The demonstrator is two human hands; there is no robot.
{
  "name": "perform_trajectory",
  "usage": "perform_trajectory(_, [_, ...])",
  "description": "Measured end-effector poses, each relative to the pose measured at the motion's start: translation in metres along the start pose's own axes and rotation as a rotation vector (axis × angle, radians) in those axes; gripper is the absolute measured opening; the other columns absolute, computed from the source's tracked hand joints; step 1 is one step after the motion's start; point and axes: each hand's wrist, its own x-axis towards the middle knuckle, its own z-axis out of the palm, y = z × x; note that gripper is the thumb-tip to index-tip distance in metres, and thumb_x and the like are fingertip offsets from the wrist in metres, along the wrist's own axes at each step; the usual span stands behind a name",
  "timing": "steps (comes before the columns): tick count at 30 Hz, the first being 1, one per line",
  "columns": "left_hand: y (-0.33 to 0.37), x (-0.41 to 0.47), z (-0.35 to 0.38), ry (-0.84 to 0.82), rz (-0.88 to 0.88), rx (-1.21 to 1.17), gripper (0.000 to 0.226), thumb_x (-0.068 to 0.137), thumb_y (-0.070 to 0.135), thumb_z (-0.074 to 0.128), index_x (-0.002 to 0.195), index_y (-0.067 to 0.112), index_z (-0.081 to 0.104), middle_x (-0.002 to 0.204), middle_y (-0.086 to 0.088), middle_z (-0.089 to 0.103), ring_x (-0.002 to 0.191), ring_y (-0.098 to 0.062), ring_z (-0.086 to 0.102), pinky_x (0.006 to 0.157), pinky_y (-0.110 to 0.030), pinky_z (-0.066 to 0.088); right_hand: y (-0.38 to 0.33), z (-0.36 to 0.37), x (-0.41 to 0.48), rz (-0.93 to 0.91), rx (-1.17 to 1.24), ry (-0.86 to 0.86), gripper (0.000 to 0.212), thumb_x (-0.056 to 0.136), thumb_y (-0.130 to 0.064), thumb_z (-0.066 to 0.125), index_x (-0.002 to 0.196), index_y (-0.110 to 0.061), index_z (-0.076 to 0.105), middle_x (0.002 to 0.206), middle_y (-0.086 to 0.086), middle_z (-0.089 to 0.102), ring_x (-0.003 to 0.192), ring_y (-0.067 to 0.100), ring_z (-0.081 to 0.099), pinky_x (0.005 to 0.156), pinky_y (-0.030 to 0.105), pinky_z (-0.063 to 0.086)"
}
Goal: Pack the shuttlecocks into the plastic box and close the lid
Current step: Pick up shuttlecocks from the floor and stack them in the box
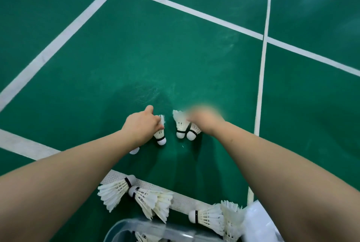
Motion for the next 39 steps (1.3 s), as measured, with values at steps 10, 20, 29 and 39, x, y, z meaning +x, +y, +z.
perform_trajectory(10, [0.049,-0.074,-0.032,0.193,0.101,0.087,0.038,0.093,0.037,0.050,0.123,0.017,0.037,0.091,-0.007,0.068,0.084,-0.031,0.064,0.056,-0.033,0.037,-0.018,0.003,-0.121,-0.140,-0.117,0.237,0.026,0.093,-0.039,0.049,0.106,-0.023,0.065,0.103,0.008,0.065,0.102,0.028,0.058,0.070,0.032,0.040])
perform_trajectory(20, [0.084,-0.213,-0.077,0.269,0.209,0.186,0.019,0.094,0.023,0.044,0.102,0.018,0.061,0.098,-0.008,0.067,0.094,-0.030,0.063,0.061,-0.029,0.035,-0.044,-0.003,-0.281,-0.065,0.128,0.425,0.030,0.093,-0.028,0.049,0.122,-0.024,0.053,0.111,0.007,0.065,0.106,0.028,0.058,0.086,0.036,0.046])
perform_trajectory(29, [0.046,-0.277,-0.057,0.382,0.090,0.123,0.018,0.091,0.017,0.047,0.098,0.018,0.063,0.091,-0.006,0.065,0.087,-0.029,0.064,0.058,-0.028,0.034,-0.065,0.097,-0.322,0.349,0.794,0.511,0.019,0.088,-0.015,0.049,0.107,-0.013,0.053,0.105,0.010,0.064,0.083,0.026,0.053,0.068,0.028,0.035])
perform_trajectory(39, [0.045,-0.265,-0.035,0.334,0.123,0.026,0.023,0.095,0.024,0.041,0.100,0.020,0.063,0.096,-0.007,0.065,0.092,-0.029,0.063,0.060,-0.027,0.036,-0.081,0.149,-0.295,0.307,0.623,0.323,0.029,0.088,-0.008,0.044,0.066,-0.027,0.041,0.084,0.002,0.058,0.080,0.023,0.053,0.071,0.030,0.041])
